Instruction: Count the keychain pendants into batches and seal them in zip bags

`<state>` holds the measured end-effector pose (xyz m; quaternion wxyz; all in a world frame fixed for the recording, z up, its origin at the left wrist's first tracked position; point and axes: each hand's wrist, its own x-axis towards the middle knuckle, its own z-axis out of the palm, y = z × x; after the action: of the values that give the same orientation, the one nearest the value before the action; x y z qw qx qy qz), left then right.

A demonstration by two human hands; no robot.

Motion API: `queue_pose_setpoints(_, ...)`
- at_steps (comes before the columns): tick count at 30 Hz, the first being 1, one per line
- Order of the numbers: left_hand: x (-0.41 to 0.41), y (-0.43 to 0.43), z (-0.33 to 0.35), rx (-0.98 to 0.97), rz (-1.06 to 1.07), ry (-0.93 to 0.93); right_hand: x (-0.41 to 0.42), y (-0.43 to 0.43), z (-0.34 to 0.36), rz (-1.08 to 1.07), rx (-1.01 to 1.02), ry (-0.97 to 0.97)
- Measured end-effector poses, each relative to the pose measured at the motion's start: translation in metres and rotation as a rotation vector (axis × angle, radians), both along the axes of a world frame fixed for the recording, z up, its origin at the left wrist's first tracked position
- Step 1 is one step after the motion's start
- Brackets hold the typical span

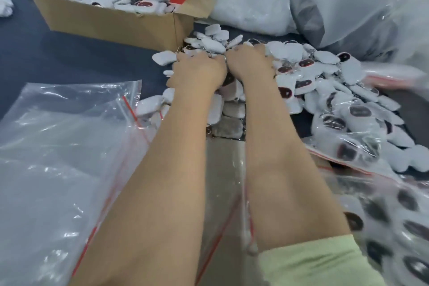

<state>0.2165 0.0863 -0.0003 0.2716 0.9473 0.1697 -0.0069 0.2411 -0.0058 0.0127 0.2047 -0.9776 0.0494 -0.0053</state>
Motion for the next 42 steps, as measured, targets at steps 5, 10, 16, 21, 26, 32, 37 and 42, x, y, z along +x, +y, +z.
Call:
queue_pose_setpoints(5,-0.042,-0.024,0.003,-0.117,-0.123,-0.030,-0.049,-0.022,0.000,0.011,0.106,-0.012)
queue_pose_setpoints(10,-0.084,-0.039,0.016,-0.373,-0.234,-0.065,-0.107,-0.044,-0.003,-0.073,0.114,-0.084)
queue_pose_setpoints(16,-0.139,-0.037,0.018,-0.482,-0.243,-0.288,-0.156,-0.053,-0.004,-0.082,0.207,-0.082)
queue_pose_setpoints(21,-0.178,-0.025,0.008,-0.343,-0.048,-0.535,-0.192,-0.053,-0.013,-0.157,0.390,-0.395)
queue_pose_setpoints(26,-0.195,-0.029,-0.018,-0.292,0.015,-0.477,-0.216,-0.028,-0.037,0.038,0.352,-0.385)
queue_pose_setpoints(32,-0.199,-0.036,-0.034,-0.362,-0.037,-0.579,-0.209,-0.027,-0.049,0.064,0.243,-0.373)
queue_pose_setpoints(37,-0.196,-0.037,-0.037,-0.257,-0.089,-0.589,-0.217,-0.025,-0.037,-0.118,0.782,-0.468)
queue_pose_setpoints(42,-0.197,-0.038,-0.041,-0.236,-0.083,-0.589,-0.219,-0.028,-0.033,-0.177,1.233,-0.361)
